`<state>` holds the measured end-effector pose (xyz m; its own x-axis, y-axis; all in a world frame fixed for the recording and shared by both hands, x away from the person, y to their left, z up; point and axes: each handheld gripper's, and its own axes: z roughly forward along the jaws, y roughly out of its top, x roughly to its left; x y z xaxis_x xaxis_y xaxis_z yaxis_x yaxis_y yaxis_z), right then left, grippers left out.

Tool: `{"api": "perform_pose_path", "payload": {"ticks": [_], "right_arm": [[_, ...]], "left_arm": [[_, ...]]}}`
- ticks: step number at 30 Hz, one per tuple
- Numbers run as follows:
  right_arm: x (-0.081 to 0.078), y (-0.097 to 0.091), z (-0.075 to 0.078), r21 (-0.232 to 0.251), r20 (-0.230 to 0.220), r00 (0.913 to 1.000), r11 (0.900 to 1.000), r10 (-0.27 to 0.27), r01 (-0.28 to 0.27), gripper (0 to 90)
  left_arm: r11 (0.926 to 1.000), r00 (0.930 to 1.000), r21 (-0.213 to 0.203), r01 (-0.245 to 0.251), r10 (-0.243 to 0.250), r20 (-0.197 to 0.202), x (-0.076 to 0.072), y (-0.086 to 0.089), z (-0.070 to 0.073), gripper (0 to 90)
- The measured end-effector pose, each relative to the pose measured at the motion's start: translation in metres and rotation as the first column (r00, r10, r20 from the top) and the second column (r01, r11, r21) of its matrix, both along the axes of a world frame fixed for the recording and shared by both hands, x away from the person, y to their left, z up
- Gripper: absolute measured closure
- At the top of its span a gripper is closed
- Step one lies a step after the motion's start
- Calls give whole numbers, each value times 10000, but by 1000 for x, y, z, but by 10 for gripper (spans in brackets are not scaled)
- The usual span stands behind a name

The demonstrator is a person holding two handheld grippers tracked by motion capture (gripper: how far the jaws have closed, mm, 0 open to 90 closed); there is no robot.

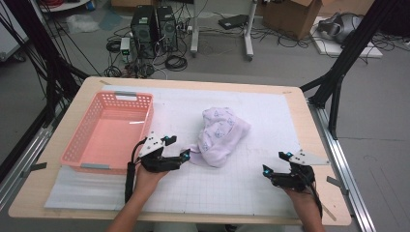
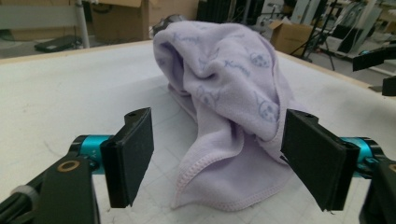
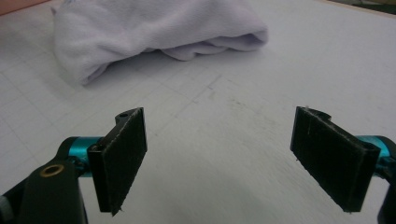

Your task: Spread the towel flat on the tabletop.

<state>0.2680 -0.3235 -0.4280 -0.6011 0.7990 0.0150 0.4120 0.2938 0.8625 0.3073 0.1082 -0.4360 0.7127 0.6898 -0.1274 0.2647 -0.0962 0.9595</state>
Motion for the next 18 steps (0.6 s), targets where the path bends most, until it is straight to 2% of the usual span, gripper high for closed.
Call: {"api": "perform_pose_path", "payload": {"ticks": [2, 4, 8, 10, 11, 12, 13, 15, 18], "right_arm": [[7, 12, -1, -187, -135, 9994, 9993, 332, -335, 176], [16, 32, 0, -531, -282, 9965, 9954, 782, -796, 177], [28, 57, 0, -814, -362, 9916, 9886, 1242, -1268, 182], [31, 64, -1, -846, -410, 9904, 9872, 1319, -1350, 205], [39, 75, -3, -825, -493, 9849, 9820, 1662, -1699, 279], [42, 81, -4, -847, -455, 9830, 9798, 1780, -1814, 278], [42, 81, -4, -847, -455, 9830, 9798, 1780, -1814, 278], [50, 96, -6, -1034, -632, 9813, 9767, 1820, -1879, 284], [55, 102, -8, -967, -743, 9790, 9757, 1901, -1968, 305]], "left_arm": [[10000, 10000, 68, -13, 13, -4, 1, 0, 0, 273], [9999, 10000, 86, -54, 54, -58, 1, 1, -1, 276], [9998, 9998, 167, -122, 124, -145, 1, 1, -1, 274], [9996, 9997, 248, -152, 156, -164, 2, 1, -1, 274], [9995, 9997, 269, -157, 162, -174, 2, 1, -1, 276], [9996, 9996, 160, -231, 233, -139, 3, 2, -1, 278], [9996, 9996, 160, -231, 233, -139, 3, 2, -1, 288], [9996, 9995, 93, -273, 274, -147, 3, 3, -1, 300], [9997, 9995, 110, -233, 235, -231, 5, 3, -3, 310]]}}
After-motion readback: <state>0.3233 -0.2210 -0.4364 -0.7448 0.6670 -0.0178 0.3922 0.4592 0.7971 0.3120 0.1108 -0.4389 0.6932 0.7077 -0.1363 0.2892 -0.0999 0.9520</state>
